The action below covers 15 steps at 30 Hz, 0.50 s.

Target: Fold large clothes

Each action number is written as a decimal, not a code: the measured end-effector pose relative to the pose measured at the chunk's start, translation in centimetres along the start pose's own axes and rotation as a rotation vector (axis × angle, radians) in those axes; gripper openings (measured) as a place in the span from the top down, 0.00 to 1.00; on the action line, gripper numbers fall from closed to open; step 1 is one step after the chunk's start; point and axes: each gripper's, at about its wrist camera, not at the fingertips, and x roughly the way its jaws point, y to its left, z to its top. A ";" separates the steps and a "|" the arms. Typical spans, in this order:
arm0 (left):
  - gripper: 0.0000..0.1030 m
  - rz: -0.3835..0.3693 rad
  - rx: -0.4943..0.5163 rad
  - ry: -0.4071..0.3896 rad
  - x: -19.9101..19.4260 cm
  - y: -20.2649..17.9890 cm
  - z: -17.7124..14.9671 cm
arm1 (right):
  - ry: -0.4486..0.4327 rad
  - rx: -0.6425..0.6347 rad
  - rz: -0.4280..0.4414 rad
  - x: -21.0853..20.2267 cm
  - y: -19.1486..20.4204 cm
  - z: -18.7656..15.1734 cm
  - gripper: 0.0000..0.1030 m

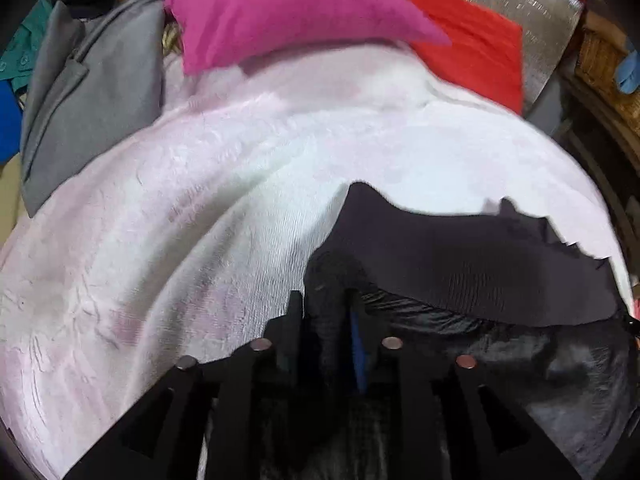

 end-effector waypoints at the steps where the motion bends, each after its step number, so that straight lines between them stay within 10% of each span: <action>1: 0.73 0.005 -0.005 -0.017 -1.0 0.1 -0.1 | -0.007 0.001 -0.003 -0.6 -0.1 -0.2 0.67; 4: 0.53 0.029 -0.014 -0.087 -3.9 0.0 -0.4 | -0.091 -0.012 -0.065 -3.6 0.5 -0.8 0.36; 15: 0.41 0.021 0.136 -0.165 -9.1 -5.7 -5.7 | -0.170 -0.178 0.003 -8.0 8.1 -5.3 0.36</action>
